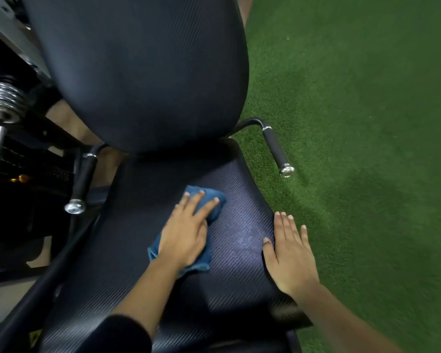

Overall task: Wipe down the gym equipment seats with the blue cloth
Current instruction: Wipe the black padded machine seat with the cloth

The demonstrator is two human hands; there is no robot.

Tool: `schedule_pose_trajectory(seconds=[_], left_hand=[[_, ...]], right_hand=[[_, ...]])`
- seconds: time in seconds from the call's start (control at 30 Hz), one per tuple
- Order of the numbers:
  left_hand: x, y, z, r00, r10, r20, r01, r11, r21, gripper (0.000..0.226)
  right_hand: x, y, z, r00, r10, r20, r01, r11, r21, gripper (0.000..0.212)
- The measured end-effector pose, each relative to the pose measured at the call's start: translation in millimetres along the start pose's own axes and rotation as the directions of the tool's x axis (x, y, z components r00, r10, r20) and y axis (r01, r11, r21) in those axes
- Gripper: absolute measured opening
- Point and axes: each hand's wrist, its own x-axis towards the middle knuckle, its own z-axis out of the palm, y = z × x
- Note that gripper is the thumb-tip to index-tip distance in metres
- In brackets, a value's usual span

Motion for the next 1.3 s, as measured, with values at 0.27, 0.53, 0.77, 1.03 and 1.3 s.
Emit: schedule_pose_trajectory(seconds=[0.27,0.53,0.77,1.03,1.3], left_hand=[[95.0,31.1,25.6,0.982,-0.180,-0.060,0.185,0.977,0.103,0.050],[42.2,73.5,30.0,0.964,0.236,0.126,-0.243,0.969,0.049,0.055],[-13.2,68.7,17.0,0.970,0.209,0.124,-0.212,0.977,0.006,0.055],[-57.4,-1.7,-11.7,0.985,-0.170,-0.021,0.171,0.983,0.061,0.057],[-69.0,-72.7,-25.1,0.789,-0.564,-0.244,0.585,0.810,0.020,0.050]], right_hand=[[-1.2,4.1,6.9,0.996,0.006,-0.090,-0.006,1.000,0.001,0.085],[-3.4,10.4,13.2,0.986,0.077,-0.150,-0.075,0.997,0.018,0.085],[-2.6,9.6,7.8,0.994,0.068,-0.088,-0.070,0.997,-0.022,0.087],[-0.4,6.9,4.9,0.999,0.002,-0.034,-0.003,0.999,-0.039,0.087],[24.5,-13.0,-3.9,0.966,-0.257,-0.020,0.252,0.959,-0.128,0.079]])
